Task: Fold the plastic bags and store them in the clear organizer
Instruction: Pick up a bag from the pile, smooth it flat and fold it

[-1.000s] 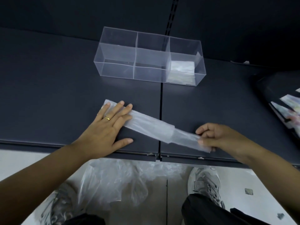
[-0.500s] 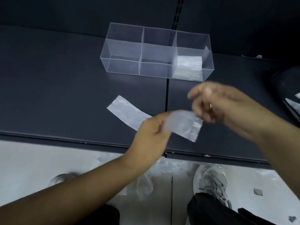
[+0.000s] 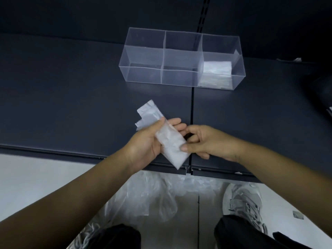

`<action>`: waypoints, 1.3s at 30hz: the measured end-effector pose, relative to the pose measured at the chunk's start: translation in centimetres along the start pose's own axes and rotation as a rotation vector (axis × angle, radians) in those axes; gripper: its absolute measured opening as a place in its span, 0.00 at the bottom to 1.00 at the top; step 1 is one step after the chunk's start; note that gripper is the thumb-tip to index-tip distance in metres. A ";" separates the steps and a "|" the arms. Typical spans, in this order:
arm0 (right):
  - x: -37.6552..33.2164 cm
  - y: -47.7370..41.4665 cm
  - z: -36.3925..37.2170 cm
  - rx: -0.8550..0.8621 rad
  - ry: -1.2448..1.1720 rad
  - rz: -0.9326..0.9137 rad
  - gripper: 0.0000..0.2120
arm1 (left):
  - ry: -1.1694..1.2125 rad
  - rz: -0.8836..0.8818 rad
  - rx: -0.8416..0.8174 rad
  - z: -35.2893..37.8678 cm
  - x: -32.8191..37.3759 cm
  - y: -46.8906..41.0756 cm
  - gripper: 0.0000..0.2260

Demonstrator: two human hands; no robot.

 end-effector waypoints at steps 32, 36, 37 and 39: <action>-4.3 1.7 -4.0 0.289 -0.013 -0.122 0.24 | -1.048 0.774 0.359 -2.1 2.9 4.7 0.10; -3.2 -0.8 -0.4 0.127 0.011 -0.117 0.24 | -0.788 0.614 0.396 -3.3 3.7 3.5 0.12; -3.0 -1.4 0.0 0.152 0.019 -0.116 0.21 | -0.749 0.572 0.411 -3.7 3.6 3.2 0.12; -2.4 -2.3 -0.4 0.283 0.058 -0.093 0.12 | -0.682 0.480 0.459 -4.7 3.3 2.7 0.12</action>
Point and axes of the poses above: each hand's wrist, its own y-axis away from the middle knuckle, its own z-axis out of the palm, x = y × z, the point moved 10 cm from there along -y, towards the middle knuckle, and after that the axes turned 12 degrees about x, right-handed, at the moved point
